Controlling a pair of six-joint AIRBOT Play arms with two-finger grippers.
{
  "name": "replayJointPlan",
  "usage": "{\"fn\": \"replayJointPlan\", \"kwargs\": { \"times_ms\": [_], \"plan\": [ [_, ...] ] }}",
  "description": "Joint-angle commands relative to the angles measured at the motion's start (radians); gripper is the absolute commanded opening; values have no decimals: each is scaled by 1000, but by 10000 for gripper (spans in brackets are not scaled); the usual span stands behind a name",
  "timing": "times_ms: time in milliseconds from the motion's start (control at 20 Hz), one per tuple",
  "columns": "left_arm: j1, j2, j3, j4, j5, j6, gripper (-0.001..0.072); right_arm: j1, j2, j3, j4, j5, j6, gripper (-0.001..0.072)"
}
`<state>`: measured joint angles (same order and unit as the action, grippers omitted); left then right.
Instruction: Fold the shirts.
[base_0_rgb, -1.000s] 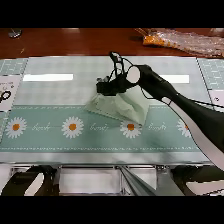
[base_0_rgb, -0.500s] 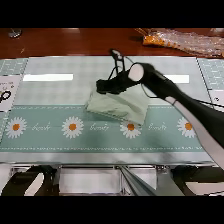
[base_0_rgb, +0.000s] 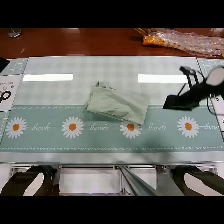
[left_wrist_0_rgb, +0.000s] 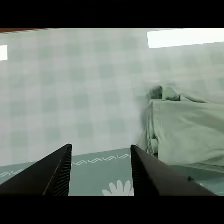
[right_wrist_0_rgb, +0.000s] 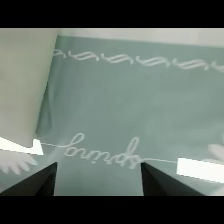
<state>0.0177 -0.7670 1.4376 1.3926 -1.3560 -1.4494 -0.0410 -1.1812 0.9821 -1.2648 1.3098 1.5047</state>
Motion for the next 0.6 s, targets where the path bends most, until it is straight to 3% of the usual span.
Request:
{"fn": "replayJointPlan", "kwargs": {
  "times_ms": [0, 150, 400, 450, 550],
  "plan": [
    [0, -23, 0, 7, -11, 2, 455, -142, 67, -343, 480, -266, -98, 603],
    [0, -27, 0, 6, -11, 1, 455, -37, 26, -459, 639, -476, -161, 602],
    [0, -28, 0, 7, -11, 1, 454, 161, -114, -456, 963, -693, -305, 591],
    [0, -28, 0, 6, -11, 1, 454, 179, -136, -448, 1001, -706, -334, 556],
    [0, -29, 0, 6, -10, 1, 454, 188, -150, -403, 1004, -707, -393, 213]
  ]
}}
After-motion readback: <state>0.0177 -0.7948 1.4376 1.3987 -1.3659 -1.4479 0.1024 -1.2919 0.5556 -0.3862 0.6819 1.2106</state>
